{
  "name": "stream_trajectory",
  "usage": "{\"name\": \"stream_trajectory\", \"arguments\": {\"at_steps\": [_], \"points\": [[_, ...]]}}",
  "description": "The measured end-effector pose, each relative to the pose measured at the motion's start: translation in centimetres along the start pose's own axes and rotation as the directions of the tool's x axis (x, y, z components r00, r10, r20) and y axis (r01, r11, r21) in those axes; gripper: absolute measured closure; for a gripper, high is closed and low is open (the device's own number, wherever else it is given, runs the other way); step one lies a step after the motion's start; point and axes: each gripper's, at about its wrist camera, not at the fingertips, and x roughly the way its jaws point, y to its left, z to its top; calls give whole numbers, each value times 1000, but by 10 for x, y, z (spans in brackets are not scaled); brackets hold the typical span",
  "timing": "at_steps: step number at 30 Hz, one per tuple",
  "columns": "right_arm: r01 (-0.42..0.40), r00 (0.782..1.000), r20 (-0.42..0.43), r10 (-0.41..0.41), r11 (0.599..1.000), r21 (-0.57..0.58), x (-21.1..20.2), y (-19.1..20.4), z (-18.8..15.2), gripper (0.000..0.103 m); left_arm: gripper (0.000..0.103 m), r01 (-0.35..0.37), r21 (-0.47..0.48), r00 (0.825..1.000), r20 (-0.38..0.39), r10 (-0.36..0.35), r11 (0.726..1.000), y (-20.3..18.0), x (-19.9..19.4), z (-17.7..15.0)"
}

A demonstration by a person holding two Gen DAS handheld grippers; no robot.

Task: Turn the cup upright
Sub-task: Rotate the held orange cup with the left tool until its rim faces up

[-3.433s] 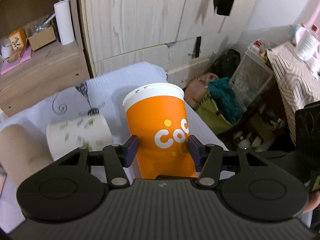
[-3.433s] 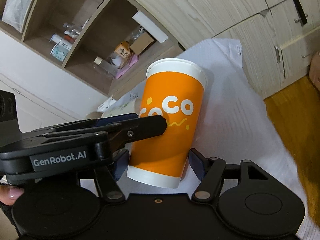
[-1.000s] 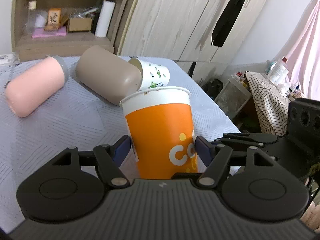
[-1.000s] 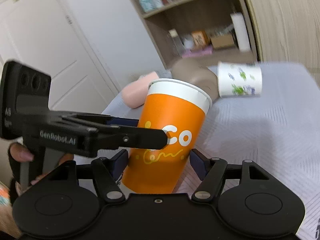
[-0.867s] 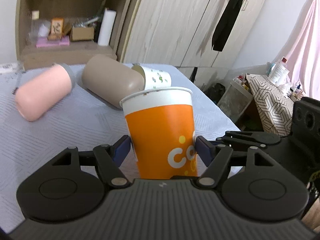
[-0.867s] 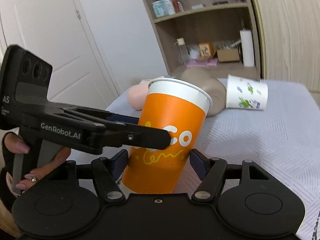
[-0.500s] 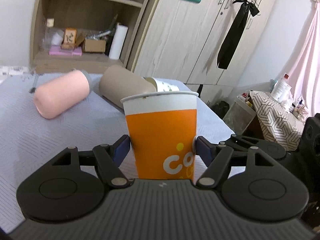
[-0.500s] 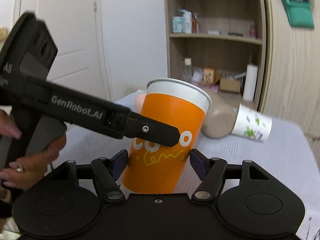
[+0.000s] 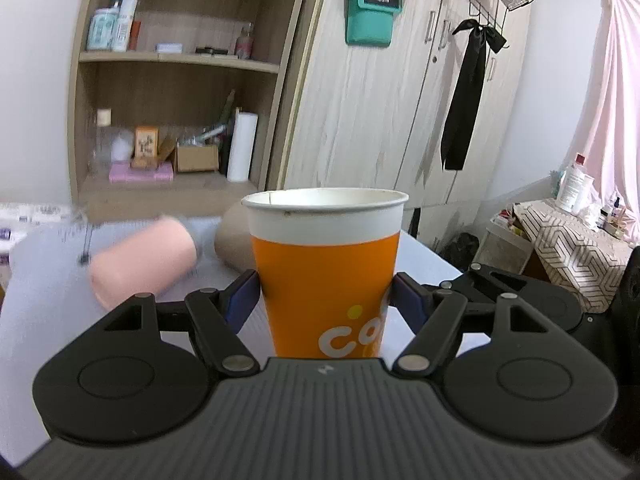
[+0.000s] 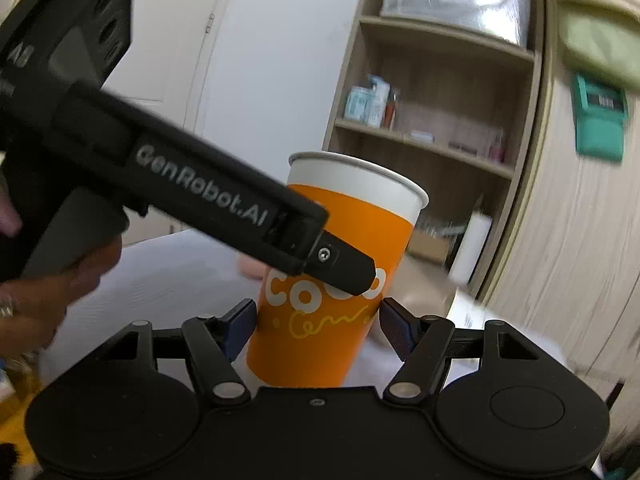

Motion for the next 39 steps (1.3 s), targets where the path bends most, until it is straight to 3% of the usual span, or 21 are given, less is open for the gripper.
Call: {"name": "stream_trajectory", "arguments": {"at_steps": [6,10,18,26,39], "points": [[34,997,74,-28,995,-91,21,-10,-3,30,31,-6,31,1000,11,6,1000,11,17,18],[-10,998,55,16,995,-101,35,-21,-5,30,31,-28,29,999,-20,29,999,16,32,20],[-44,998,49,51,990,-132,38,-28,-19,31,31,-68,124,998,12,67,990,1,40,3],[-64,998,-5,64,995,-72,33,-34,-16,31,32,-6,44,1000,-10,6,999,4,32,-6],[-42,998,-55,40,999,-32,41,-35,-17,29,32,9,2,999,-44,-9,1000,3,41,-4]]}}
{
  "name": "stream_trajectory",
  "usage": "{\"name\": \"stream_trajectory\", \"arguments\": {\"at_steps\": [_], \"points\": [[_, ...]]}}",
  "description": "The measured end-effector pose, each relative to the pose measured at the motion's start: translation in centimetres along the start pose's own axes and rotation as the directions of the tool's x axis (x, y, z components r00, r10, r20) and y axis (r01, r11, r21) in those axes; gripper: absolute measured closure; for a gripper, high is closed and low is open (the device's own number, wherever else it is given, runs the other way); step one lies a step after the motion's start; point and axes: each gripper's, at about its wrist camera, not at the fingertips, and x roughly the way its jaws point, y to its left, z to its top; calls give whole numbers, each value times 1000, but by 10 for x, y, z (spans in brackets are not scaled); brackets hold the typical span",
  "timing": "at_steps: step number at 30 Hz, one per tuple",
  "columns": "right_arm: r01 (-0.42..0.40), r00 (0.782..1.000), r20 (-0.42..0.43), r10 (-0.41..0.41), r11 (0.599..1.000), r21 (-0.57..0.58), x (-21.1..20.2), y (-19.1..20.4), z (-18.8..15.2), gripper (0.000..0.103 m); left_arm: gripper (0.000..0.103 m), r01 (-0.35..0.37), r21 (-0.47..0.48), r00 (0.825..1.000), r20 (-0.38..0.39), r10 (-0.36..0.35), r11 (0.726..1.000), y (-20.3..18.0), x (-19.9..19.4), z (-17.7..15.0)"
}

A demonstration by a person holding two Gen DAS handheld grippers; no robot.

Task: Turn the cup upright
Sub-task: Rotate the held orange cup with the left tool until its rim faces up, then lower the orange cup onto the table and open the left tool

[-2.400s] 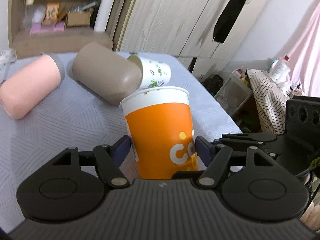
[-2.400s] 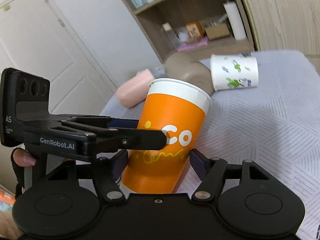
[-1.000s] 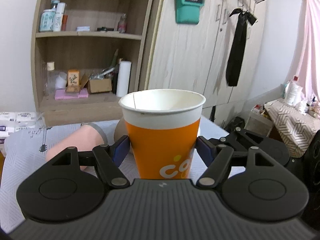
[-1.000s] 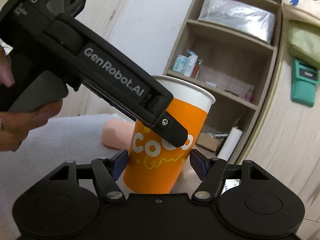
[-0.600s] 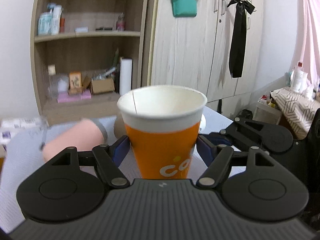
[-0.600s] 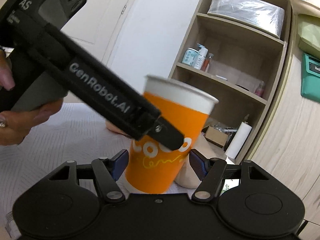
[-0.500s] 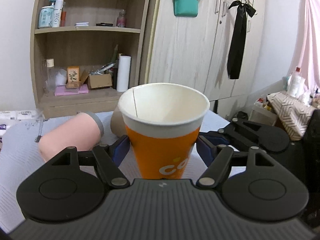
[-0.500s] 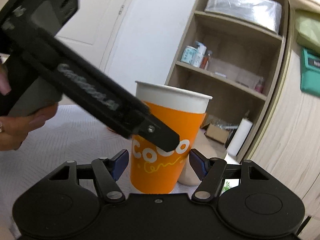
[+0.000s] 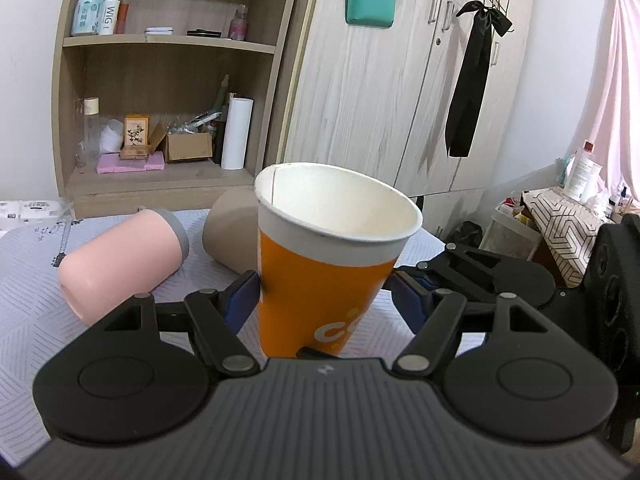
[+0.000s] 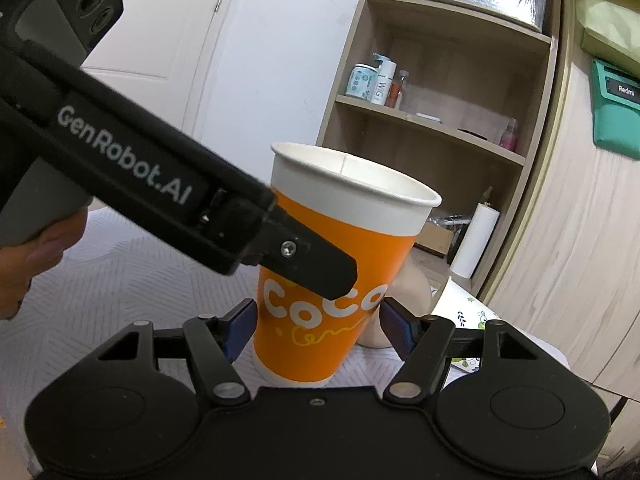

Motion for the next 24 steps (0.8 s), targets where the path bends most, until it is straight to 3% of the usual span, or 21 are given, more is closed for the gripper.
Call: {"name": "stream_trajectory", "arguments": {"at_steps": [18,24], "points": [[-36,999,-22,38,996,86,-5,-12,3,18,26,23,-92,999,-47,-27,996,2,-5,-2],[15,998,-70,-4,987,158,-33,-13,-12,17,25,-63,-90,995,-89,55,994,-10,-27,-9]]}}
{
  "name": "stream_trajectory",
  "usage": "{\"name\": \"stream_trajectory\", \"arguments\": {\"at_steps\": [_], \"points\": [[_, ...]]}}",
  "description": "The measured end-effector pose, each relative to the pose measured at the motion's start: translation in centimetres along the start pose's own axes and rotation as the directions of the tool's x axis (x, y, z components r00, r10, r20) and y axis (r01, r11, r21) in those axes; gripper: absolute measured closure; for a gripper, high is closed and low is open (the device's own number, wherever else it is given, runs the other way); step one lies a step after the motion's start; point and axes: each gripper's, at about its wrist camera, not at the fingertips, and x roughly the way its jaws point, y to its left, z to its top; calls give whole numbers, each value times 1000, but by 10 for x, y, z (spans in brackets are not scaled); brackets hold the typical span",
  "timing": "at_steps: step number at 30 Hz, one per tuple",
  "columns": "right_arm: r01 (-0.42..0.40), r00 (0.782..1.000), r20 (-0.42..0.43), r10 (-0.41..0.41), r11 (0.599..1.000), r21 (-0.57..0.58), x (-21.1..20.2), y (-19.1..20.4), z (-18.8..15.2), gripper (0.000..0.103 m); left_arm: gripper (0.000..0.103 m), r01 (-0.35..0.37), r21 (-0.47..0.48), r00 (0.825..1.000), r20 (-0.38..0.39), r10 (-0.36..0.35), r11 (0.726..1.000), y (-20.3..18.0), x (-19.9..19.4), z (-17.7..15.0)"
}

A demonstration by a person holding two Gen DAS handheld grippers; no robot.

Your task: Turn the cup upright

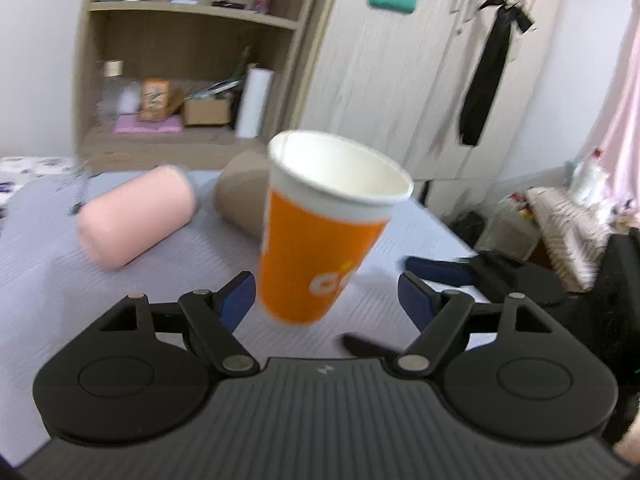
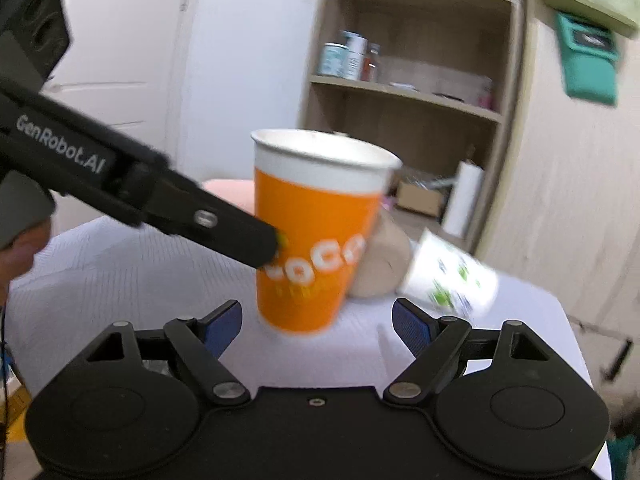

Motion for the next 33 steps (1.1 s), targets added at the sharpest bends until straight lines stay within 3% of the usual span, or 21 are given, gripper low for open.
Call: {"name": "stream_trajectory", "arguments": {"at_steps": [6,10,14,20,23,26,33], "points": [[8,1000,-17,-5,984,178,-38,-13,-3,16,21,-164,-33,986,-15,164,986,-13,-33,-18],[27,999,13,-30,978,208,-60,-13,10,16,17,-278,-24,960,20,279,960,-28,-56,-25],[73,994,68,-86,983,168,-81,1,18,16,14,-367,-19,927,81,367,930,-42,-76,-30],[83,984,134,-114,973,217,-115,8,14,4,8,-404,-12,906,133,402,915,-53,-102,-37],[191,959,164,-231,955,227,-123,14,15,0,2,-437,-2,889,152,432,900,-61,-111,-40],[227,945,181,-271,946,229,-129,17,16,0,0,-461,-4,875,164,455,887,-66,-116,-42],[245,935,185,-302,929,277,-137,14,14,0,0,-453,-20,873,192,448,891,-71,-127,-50]]}}
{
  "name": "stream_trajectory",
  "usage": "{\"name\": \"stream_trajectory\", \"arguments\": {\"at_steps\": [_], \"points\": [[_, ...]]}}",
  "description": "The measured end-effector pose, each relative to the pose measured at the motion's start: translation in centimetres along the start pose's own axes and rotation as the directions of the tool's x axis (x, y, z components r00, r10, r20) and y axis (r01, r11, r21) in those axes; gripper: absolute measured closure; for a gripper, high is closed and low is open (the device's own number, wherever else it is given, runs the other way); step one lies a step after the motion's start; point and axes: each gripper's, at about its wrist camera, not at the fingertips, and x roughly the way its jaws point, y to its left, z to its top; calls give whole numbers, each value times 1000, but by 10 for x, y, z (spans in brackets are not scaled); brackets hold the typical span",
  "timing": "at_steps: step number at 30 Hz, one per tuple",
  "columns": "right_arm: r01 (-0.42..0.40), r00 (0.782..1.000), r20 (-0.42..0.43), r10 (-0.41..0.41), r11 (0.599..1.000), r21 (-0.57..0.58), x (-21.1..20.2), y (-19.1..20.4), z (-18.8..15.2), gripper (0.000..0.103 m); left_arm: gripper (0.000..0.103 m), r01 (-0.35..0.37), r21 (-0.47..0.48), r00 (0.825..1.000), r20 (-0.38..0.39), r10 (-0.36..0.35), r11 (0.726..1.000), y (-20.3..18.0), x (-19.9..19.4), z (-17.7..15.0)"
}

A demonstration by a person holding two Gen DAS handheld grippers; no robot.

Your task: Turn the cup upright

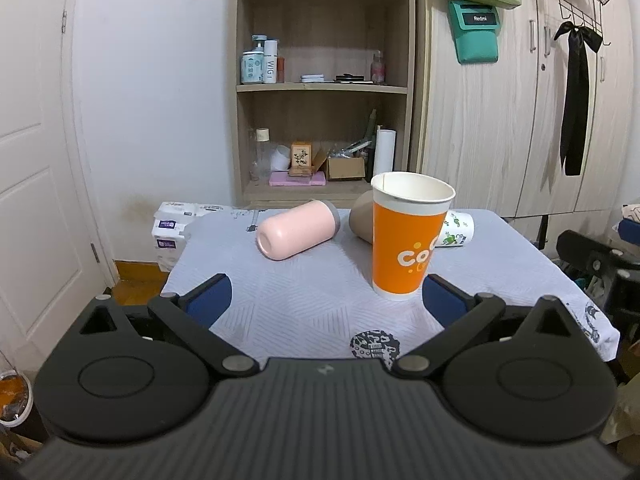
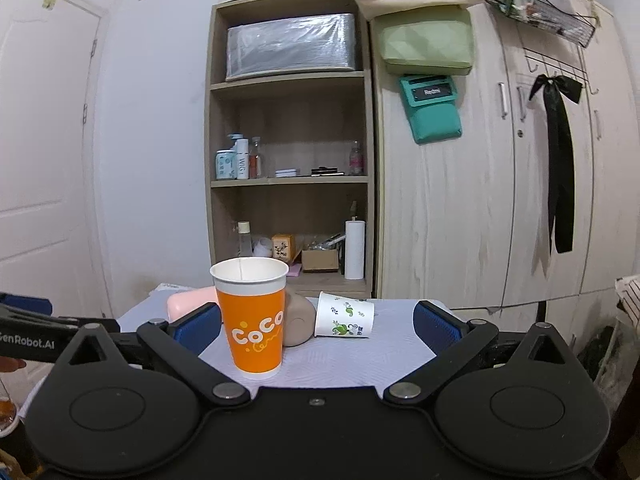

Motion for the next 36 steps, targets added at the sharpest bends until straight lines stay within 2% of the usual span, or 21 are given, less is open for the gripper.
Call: {"name": "stream_trajectory", "arguments": {"at_steps": [22,36], "points": [[25,1000,-2,-25,1000,5,-13,1,-5,0,0,-38,0,999,-9,38,999,0,-6,-5],[63,998,-18,-64,997,-45,-13,8,-4,0,0,-69,16,997,-18,70,997,3,-9,-8]]}}
